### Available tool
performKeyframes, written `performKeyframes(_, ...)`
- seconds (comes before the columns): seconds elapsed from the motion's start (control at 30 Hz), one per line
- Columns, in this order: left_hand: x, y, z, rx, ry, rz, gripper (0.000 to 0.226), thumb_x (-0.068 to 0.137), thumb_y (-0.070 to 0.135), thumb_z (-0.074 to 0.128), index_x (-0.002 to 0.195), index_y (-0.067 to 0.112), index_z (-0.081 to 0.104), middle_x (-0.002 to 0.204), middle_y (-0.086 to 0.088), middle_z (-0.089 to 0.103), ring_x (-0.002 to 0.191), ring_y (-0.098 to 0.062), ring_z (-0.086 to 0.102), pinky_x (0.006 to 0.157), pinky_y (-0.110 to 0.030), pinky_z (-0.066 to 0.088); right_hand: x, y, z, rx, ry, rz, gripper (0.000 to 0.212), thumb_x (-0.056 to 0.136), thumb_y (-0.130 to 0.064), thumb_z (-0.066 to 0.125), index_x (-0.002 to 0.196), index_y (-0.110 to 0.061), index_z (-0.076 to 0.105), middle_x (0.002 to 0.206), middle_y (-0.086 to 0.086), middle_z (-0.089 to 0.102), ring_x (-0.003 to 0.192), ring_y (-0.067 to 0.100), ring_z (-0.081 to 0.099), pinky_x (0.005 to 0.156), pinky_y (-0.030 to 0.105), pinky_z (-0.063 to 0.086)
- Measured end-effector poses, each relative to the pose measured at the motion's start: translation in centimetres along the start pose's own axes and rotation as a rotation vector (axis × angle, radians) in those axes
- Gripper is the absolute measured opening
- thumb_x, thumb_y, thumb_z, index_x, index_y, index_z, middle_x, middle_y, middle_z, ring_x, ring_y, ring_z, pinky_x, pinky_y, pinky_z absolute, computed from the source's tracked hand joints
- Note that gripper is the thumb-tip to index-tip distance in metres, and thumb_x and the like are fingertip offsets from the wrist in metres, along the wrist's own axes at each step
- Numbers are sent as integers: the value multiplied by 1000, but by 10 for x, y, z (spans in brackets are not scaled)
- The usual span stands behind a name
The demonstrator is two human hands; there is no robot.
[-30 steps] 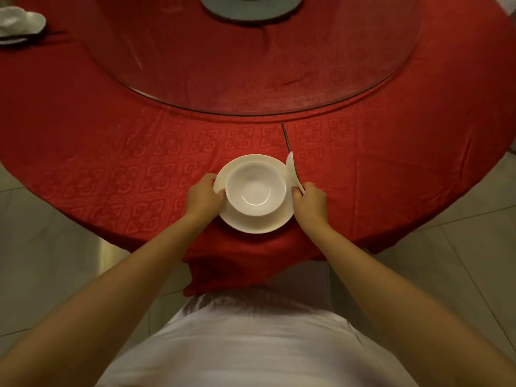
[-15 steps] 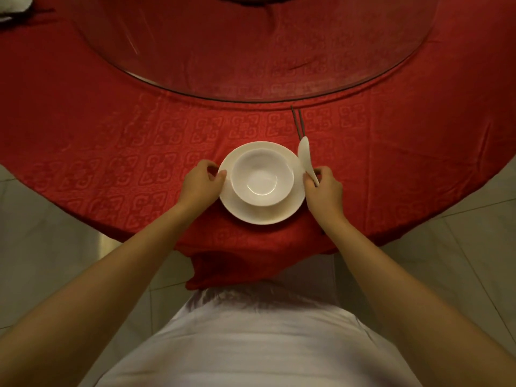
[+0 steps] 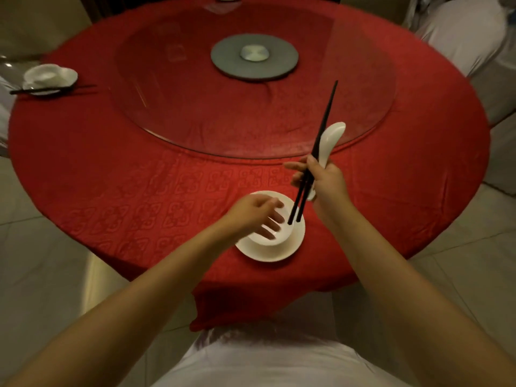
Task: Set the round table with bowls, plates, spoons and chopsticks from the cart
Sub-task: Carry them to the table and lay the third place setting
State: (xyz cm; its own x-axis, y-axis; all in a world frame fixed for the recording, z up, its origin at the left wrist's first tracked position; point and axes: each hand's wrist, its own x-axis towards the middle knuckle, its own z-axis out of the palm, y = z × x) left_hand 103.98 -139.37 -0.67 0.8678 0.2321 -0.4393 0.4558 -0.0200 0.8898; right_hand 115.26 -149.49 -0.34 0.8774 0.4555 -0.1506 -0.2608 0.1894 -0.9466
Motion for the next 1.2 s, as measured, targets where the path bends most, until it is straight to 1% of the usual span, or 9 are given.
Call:
performKeyframes(0.1,-7,9,9,-213,-118,-13,30,101,18,35,105,1,59,78,-11,66,60,-17,67,54,-26,58,3,-4,14,-16,-44,6,12,100,-16,39,94,-9,47,74,1,74,54,6,57,58,20,50)
performKeyframes(0.2,-7,12,8,-350,-86,10,30,100,11,37,113,-9,56,76,-13,65,51,-13,67,56,-23,59,6,-1,19,-114,-39,7,14,100,-21,39,94,-14,50,85,-3,73,63,8,54,64,22,45)
performKeyframes(0.37,-5,9,1,-379,-24,-7,29,99,10,41,113,-9,57,75,-13,64,47,-9,64,55,-19,58,7,11,25,-202,-46,24,24,101,-24,35,88,-18,53,104,10,72,77,10,60,82,29,44)
performKeyframes(0.43,-3,6,-1,-352,6,-17,27,98,12,43,112,-5,60,72,-9,63,45,-6,61,50,-17,54,8,14,28,-246,-59,25,25,101,-25,34,86,-20,54,96,4,73,76,5,60,89,31,43)
performKeyframes(0.6,0,-1,0,-159,76,46,24,100,15,39,92,4,58,62,-4,56,39,-4,48,38,-14,39,16,19,30,-372,-109,65,26,99,-29,41,87,-20,62,68,-5,55,63,8,52,62,23,42)
performKeyframes(0.7,4,-2,1,-114,106,86,26,99,16,38,81,7,54,58,-2,53,37,-3,44,35,-14,35,27,15,22,-363,-78,88,34,98,-31,43,90,-7,65,54,-4,46,50,9,44,51,24,38)
performKeyframes(0.87,9,-8,10,-172,27,49,29,99,16,38,75,14,55,56,2,53,36,-1,46,34,-14,35,44,3,5,-267,5,64,26,95,-29,52,102,-4,57,60,1,39,45,7,37,42,19,34)
performKeyframes(1.0,10,-11,19,-203,-43,-32,32,100,18,37,75,14,58,57,0,54,34,-3,49,33,-14,38,42,9,-8,-253,18,35,23,93,-28,56,80,-8,56,52,-3,40,40,4,36,41,20,33)
performKeyframes(1.2,6,-17,33,-222,-94,-132,32,100,23,36,80,13,59,63,-5,55,36,-5,53,38,-16,43,34,21,-24,-247,59,39,18,84,-19,68,71,-13,57,44,-11,46,39,4,43,42,19,39)
